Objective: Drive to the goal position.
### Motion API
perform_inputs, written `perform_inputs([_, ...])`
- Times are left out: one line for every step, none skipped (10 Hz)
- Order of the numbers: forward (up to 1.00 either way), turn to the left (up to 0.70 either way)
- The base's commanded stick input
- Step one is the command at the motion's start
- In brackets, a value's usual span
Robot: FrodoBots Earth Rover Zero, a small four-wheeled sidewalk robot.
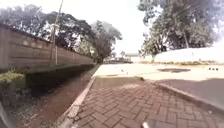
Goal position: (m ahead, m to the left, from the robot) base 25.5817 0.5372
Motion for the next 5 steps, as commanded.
perform_inputs([0.7, 0.0])
perform_inputs([0.7, 0.0])
perform_inputs([0.7, 0.0])
perform_inputs([0.7, 0.0])
perform_inputs([0.7, 0.0])
